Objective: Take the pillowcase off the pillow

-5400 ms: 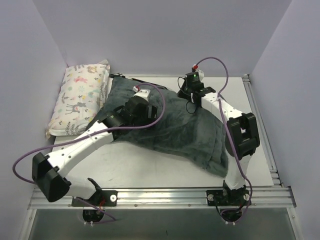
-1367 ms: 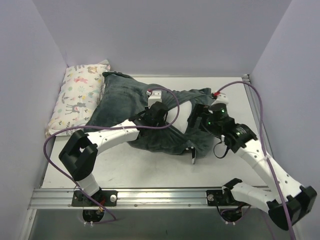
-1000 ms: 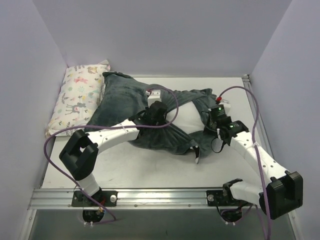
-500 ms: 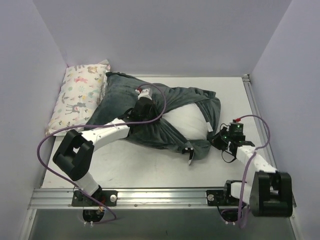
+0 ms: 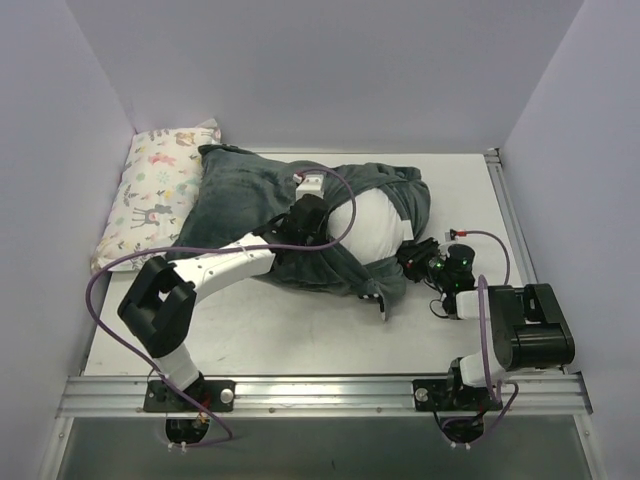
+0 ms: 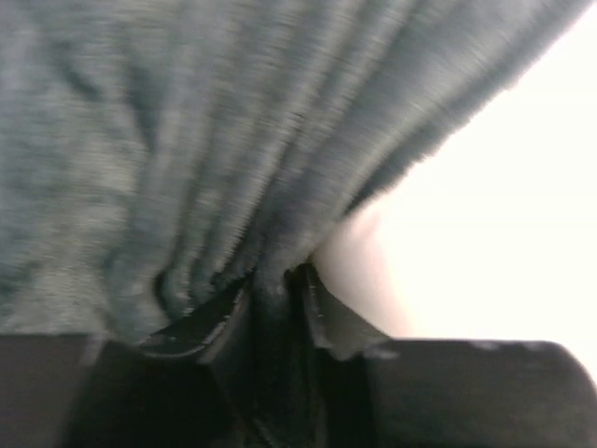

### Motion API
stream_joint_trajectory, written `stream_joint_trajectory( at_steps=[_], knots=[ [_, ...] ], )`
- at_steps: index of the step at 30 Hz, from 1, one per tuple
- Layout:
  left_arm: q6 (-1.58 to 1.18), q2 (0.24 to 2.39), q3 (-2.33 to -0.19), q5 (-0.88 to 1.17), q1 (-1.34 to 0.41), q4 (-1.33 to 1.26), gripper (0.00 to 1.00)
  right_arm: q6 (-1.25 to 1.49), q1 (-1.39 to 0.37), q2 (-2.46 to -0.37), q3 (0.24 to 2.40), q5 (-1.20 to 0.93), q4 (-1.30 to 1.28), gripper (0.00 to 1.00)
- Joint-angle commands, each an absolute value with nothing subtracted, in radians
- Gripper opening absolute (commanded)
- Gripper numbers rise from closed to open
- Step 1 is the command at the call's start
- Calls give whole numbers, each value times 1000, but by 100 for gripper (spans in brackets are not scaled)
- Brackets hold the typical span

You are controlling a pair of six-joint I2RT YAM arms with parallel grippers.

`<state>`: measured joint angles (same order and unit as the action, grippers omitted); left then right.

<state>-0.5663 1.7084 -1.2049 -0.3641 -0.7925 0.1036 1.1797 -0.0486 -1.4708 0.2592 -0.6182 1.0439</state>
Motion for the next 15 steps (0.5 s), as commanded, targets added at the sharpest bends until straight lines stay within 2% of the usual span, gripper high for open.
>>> stream_joint_trajectory(
  at_steps=[1,2,4,5,8,12,15],
  knots=[
    [-494,1703,-1258,-279,-856,317,33,1463,-118,-1520,371,-818,1666,17],
    [-486,1698,-1270,-279,-856,346,41,1492,-121,-1523,392,-819,1666,15],
    [-466,1671,-1301,-294,-856,373,49,1477,-135,-1514,433,-813,1635,13],
    [-459,1657,-1308,-296,-856,388,59,1436,-137,-1502,439,-808,1599,11],
    [-430,1611,-1348,-299,-856,412,75,1341,-152,-1431,457,-793,1412,11],
    [-394,1580,-1433,-313,-871,466,86,1179,-173,-1318,483,-756,1135,10],
    [-374,1560,-1512,-348,-908,503,91,1125,-193,-1279,515,-738,1028,9]
  ],
)
